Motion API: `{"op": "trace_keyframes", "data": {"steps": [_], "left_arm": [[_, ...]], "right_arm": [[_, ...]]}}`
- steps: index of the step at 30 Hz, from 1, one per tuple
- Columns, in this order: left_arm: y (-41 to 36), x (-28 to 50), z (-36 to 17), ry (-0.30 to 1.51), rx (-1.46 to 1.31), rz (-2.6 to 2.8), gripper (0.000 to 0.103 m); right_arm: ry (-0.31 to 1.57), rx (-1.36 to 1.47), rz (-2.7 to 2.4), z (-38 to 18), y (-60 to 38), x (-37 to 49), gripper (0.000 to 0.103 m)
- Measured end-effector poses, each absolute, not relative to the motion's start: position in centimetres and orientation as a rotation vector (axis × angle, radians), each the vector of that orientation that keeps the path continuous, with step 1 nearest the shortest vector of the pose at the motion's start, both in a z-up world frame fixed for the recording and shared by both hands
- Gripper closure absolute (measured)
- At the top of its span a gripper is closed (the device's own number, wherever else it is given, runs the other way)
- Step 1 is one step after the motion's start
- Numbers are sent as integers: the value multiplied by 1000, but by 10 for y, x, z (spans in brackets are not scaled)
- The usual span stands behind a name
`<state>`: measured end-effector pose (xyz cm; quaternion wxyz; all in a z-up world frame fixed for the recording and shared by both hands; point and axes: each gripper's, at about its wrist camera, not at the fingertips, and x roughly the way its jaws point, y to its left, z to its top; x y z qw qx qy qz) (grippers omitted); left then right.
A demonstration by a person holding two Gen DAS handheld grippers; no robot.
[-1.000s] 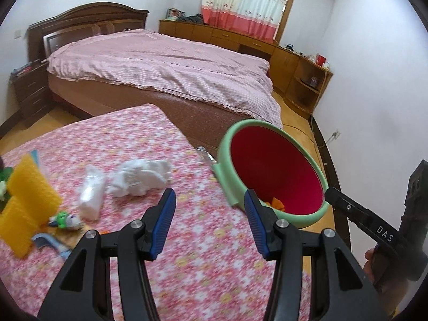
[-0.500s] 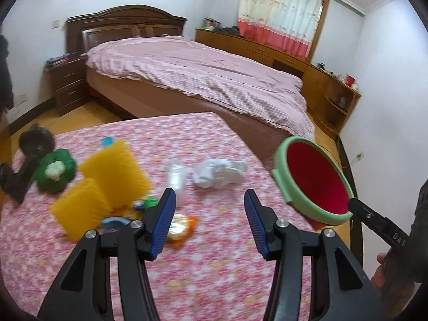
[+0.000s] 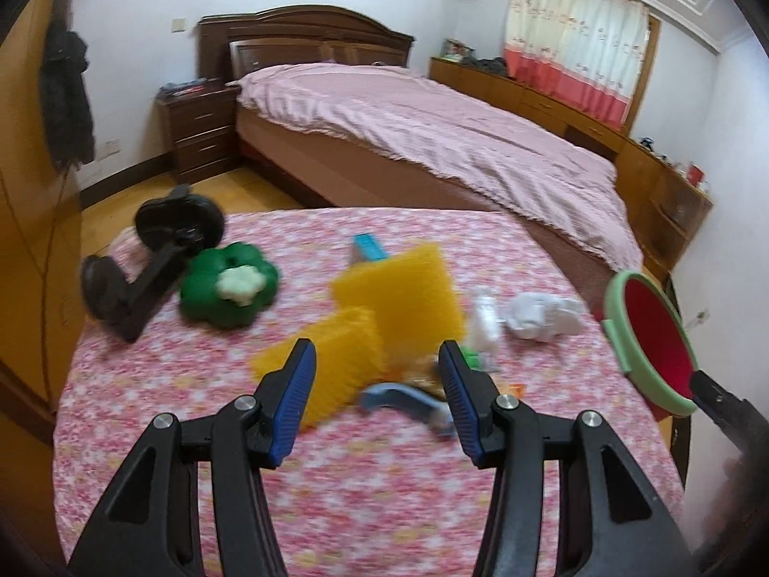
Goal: Collect trash
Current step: 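Move both tools back to the bed and reach the left tool toward the yellow sponge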
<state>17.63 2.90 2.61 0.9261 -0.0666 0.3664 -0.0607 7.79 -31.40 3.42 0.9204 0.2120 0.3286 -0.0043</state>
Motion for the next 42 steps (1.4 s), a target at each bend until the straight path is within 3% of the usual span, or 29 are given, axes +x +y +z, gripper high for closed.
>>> {"op": "trace_keyframes", "data": {"steps": [20, 22, 24, 28, 42], "left_arm": [[81, 212, -37, 879, -326, -127, 46], [79, 213, -39, 877, -332, -140, 52], [77, 216, -42, 880, -335, -158, 69], [79, 217, -45, 870, -359, -189, 88], [115, 194, -17, 708, -361, -50, 90]], "right_arm": [[761, 357, -17, 17, -280, 107, 38], [768, 343, -8, 17, -274, 111, 38], [774, 326, 4, 16, -266, 116, 38], [786, 294, 30, 16, -250, 125, 38], [795, 173, 176, 24, -170, 162, 38]]}}
